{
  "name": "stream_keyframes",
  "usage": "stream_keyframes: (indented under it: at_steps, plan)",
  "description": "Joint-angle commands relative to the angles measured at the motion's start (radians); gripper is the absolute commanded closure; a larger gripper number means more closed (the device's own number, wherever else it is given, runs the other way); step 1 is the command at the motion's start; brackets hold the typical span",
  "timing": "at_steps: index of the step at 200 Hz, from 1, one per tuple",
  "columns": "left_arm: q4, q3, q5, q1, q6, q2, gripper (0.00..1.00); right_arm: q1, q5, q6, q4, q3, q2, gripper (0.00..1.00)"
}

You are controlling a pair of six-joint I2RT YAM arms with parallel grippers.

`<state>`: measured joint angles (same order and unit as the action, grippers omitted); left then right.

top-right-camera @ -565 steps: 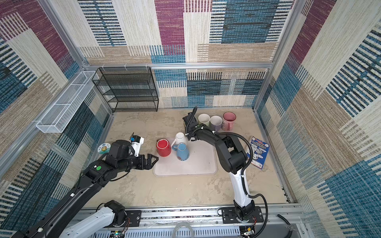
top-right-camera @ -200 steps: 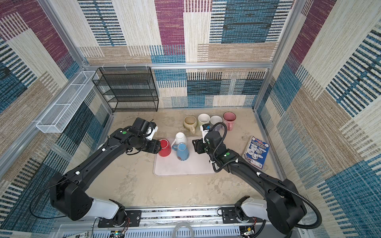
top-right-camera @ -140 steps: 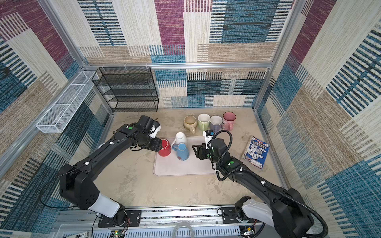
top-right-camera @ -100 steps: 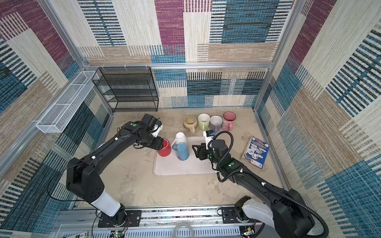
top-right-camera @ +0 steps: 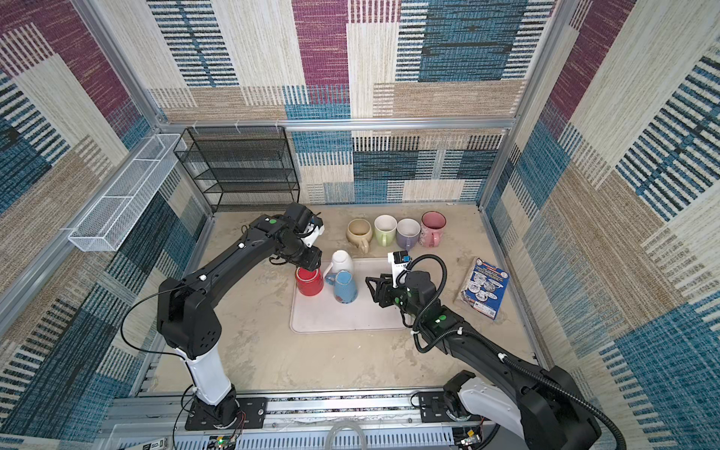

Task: Turn the mug right side up
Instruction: Pick up the mug from the tray.

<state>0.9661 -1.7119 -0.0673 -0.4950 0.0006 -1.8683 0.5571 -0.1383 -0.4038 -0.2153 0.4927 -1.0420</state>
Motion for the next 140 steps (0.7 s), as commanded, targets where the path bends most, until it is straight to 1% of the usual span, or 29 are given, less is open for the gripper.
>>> stream_keyframes:
  at_steps: [1, 35, 58, 75, 117, 140]
  plan:
    - [0.022, -0.039, -0.031, -0.006, 0.070, -0.035, 0.46, -0.002, -0.008, -0.017, -0.067, -0.010, 0.016, 0.41]
    - [0.024, -0.088, -0.031, -0.026, 0.110, -0.104, 0.48, -0.003, -0.004, -0.023, -0.086, -0.033, 0.062, 0.43]
    - [0.022, -0.107, -0.025, -0.043, 0.130, -0.144, 0.47, -0.005, 0.005, -0.025, -0.088, -0.041, 0.083, 0.43]
    - [0.023, -0.125, -0.016, -0.051, 0.135, -0.174, 0.46, -0.007, 0.003, -0.026, -0.085, -0.043, 0.086, 0.43]
    - [0.023, -0.166, 0.006, -0.057, 0.139, -0.228, 0.46, -0.009, -0.003, -0.029, -0.090, -0.047, 0.090, 0.43]
    - [0.023, -0.188, 0.041, -0.057, 0.135, -0.253, 0.46, -0.009, -0.008, -0.031, -0.094, -0.049, 0.090, 0.43]
